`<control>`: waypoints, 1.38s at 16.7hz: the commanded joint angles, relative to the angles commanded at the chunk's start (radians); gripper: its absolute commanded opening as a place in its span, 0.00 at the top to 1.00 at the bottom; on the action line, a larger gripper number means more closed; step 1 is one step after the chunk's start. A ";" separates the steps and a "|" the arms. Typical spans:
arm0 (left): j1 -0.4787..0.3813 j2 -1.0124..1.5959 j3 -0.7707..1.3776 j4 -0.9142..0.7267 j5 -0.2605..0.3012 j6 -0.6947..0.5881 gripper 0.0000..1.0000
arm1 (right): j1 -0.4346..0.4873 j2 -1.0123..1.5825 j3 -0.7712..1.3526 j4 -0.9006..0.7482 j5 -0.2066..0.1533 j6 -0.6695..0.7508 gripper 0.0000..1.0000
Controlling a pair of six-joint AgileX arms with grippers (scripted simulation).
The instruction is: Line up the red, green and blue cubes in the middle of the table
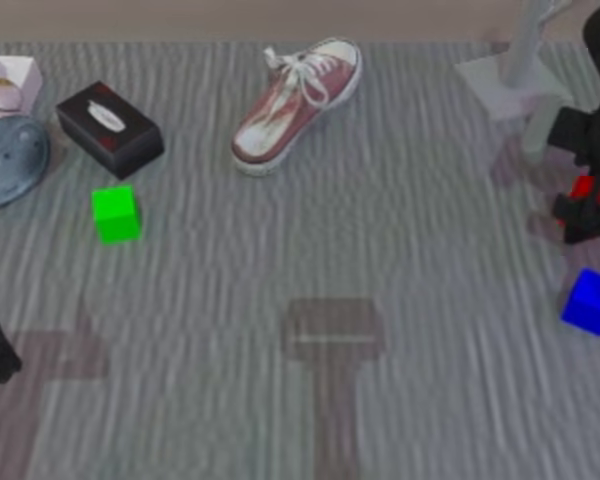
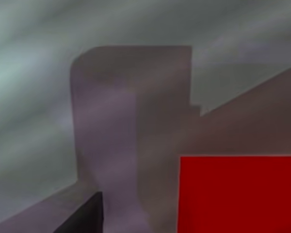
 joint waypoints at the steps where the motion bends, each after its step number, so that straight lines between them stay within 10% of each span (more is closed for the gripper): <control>1: 0.000 0.000 0.000 0.000 0.000 0.000 0.00 | 0.000 0.007 -0.016 0.018 0.000 0.000 0.00; 5: 0.000 0.000 0.000 0.000 0.000 0.000 0.00 | 0.000 0.010 -0.022 0.026 0.000 0.000 0.00; 18: 0.000 0.000 0.000 0.000 0.000 0.000 0.00 | 0.000 0.010 -0.022 0.026 0.000 0.000 0.98; 23: 0.000 0.000 0.000 0.000 0.000 0.000 0.00 | 0.000 0.010 -0.022 0.026 0.000 0.000 1.00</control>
